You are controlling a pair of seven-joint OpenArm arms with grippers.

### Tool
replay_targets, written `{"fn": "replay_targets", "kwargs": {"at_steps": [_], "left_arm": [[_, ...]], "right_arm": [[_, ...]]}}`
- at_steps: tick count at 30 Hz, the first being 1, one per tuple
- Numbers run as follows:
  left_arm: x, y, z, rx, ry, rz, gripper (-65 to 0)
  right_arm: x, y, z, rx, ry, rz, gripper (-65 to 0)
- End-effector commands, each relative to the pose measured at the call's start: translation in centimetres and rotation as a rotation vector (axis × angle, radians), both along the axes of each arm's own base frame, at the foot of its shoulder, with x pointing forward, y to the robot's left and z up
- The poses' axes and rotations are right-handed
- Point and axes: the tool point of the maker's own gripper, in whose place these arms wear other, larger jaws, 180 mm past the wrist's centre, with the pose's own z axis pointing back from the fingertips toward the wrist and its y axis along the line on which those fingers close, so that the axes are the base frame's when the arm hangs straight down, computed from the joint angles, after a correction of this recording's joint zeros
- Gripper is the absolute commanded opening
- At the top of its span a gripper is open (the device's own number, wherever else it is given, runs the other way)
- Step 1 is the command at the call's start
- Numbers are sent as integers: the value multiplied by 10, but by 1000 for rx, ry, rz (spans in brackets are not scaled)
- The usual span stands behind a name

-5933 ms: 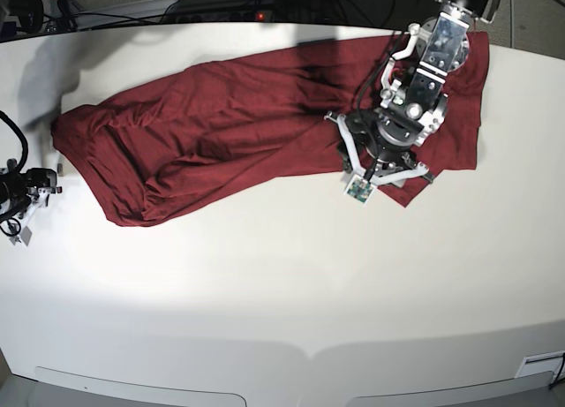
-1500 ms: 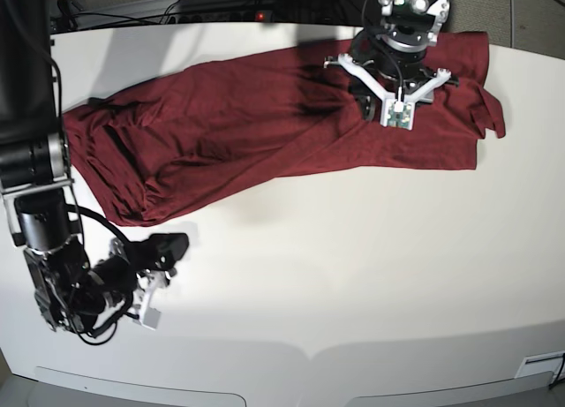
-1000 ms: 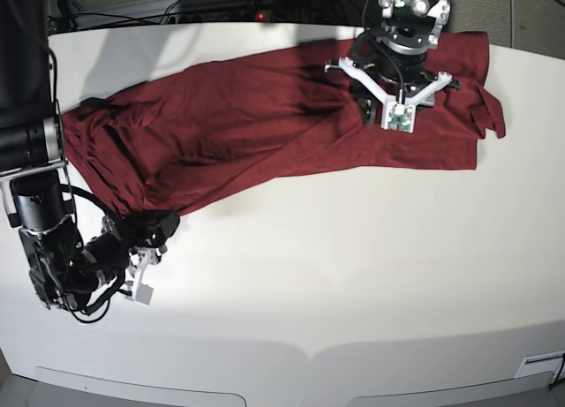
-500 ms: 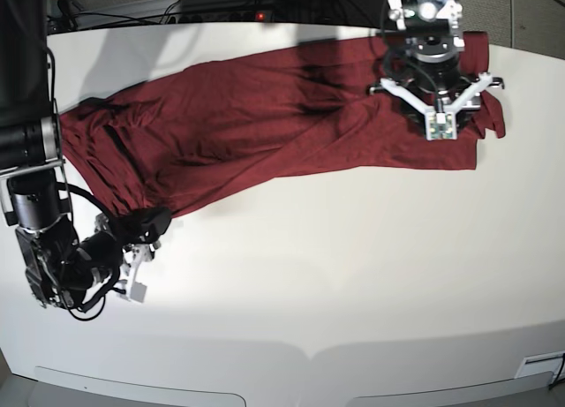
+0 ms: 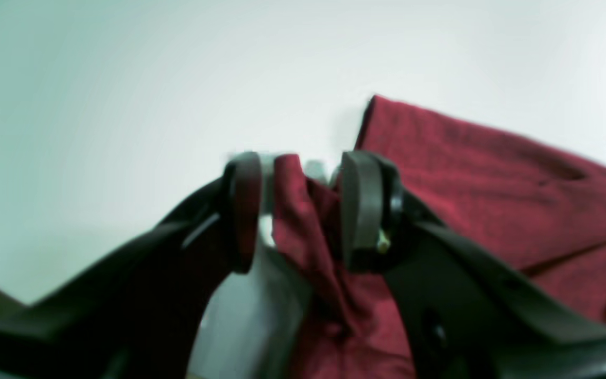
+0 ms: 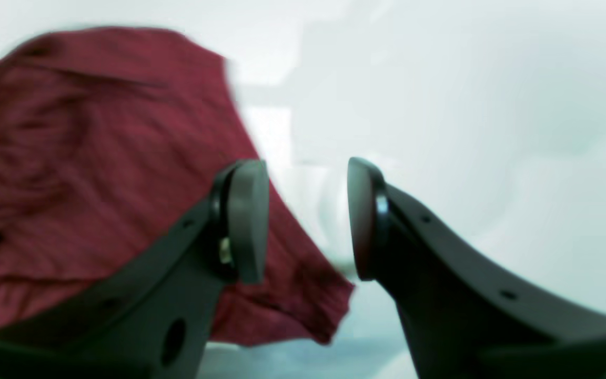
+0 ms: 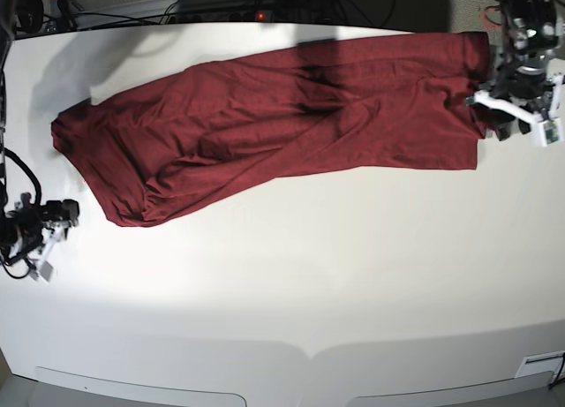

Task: Fold the T-shirt properly
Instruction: 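Grasp the shirt end with the left gripper and pull it inward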

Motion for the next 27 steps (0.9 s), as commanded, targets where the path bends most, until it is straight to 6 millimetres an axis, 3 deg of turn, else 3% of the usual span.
{"fn": "replay_targets", "kwargs": {"at_steps": [1,5,10,14,21,27], "left_arm": [[4,8,14,6,-55,2,-405],[-3,22,14,-51,-64,-34,-405],[-16,30,-34,-250,71,-77,-405],[-16,44,-52,-404,84,-65,-405],[-25,39,-61,-583,179,-217,-405],[-34,15,-61,-775,232,-291,-405]], "right_arm": [[9,-9,15,-7,-45,-10,-400],[-9,-17,2,-13,-10,-22,-400],[-26,-16,-15,-8,22,-25,-400],[-36,-16,-23,-9,47,-25,-400],[-36,-16,-24,-9,48,-25,-400],[-36,-16,-24,-8,44,-26,-400]]}}
